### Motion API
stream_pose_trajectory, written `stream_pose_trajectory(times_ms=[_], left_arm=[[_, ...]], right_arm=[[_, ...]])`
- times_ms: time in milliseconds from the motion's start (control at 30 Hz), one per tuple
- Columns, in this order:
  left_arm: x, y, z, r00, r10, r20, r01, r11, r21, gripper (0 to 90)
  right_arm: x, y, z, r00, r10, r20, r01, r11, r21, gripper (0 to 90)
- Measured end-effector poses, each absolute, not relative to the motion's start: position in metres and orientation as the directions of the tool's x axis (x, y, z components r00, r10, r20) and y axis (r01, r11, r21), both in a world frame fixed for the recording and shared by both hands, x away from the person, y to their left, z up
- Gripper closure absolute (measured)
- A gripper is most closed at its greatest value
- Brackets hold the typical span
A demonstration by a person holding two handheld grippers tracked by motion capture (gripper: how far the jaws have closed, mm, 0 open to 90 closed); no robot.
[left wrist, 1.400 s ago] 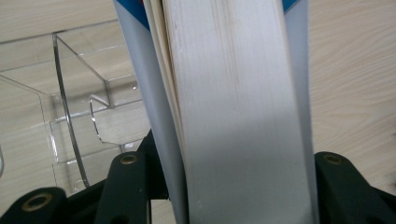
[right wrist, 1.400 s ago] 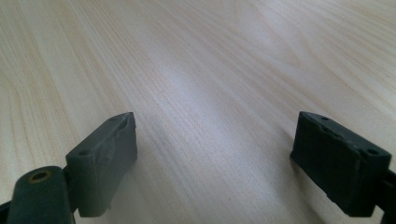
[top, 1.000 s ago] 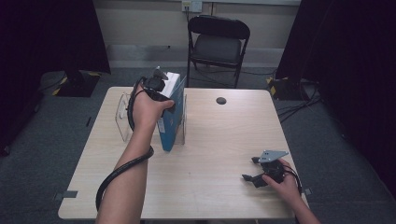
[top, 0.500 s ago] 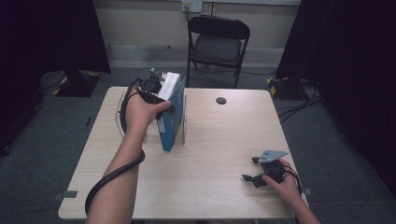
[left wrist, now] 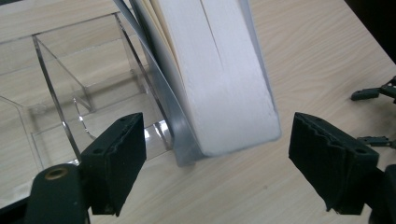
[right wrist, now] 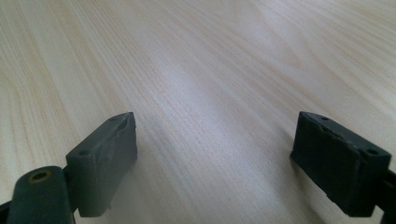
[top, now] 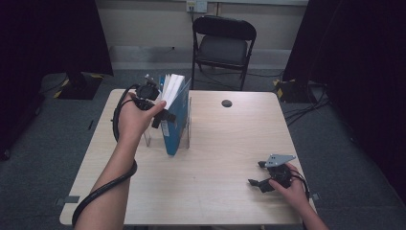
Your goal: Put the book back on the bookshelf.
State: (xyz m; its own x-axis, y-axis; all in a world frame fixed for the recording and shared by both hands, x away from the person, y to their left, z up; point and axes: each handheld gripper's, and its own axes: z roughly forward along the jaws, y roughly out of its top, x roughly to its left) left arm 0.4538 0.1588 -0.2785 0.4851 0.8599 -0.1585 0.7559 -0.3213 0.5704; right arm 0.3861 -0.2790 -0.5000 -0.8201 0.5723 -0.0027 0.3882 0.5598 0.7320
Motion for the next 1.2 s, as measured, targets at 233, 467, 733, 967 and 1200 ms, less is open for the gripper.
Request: stream_pose_trajectory(times_ms=[233, 467, 733, 967, 1200], left_arm=[[0.448, 0.162, -0.284, 0.498, 0.847, -0.185, 0.754, -0.318, 0.575, 18.5], [0.443, 0.165, -0.287, 0.5, 0.841, -0.204, 0.756, -0.309, 0.577, 19.1], [0.438, 0.169, -0.289, 0.505, 0.84, -0.198, 0.751, -0.314, 0.581, 19.0], [0.434, 0.175, -0.299, 0.508, 0.837, -0.203, 0.758, -0.323, 0.567, 19.2], [0.429, 0.181, -0.309, 0.508, 0.836, -0.209, 0.76, -0.32, 0.566, 19.2]], right_arm=[[0.386, -0.279, -0.5, -0.82, 0.572, -0.002, 0.389, 0.56, 0.732, 13.1], [0.386, -0.279, -0.5, -0.82, 0.572, -0.002, 0.389, 0.56, 0.732, 13.1], [0.386, -0.279, -0.5, -0.82, 0.572, -0.002, 0.389, 0.56, 0.732, 13.1], [0.386, -0.279, -0.5, -0.82, 0.572, -0.001, 0.389, 0.559, 0.732, 13.1], [0.386, -0.279, -0.5, -0.82, 0.572, -0.002, 0.388, 0.558, 0.733, 13.1]])
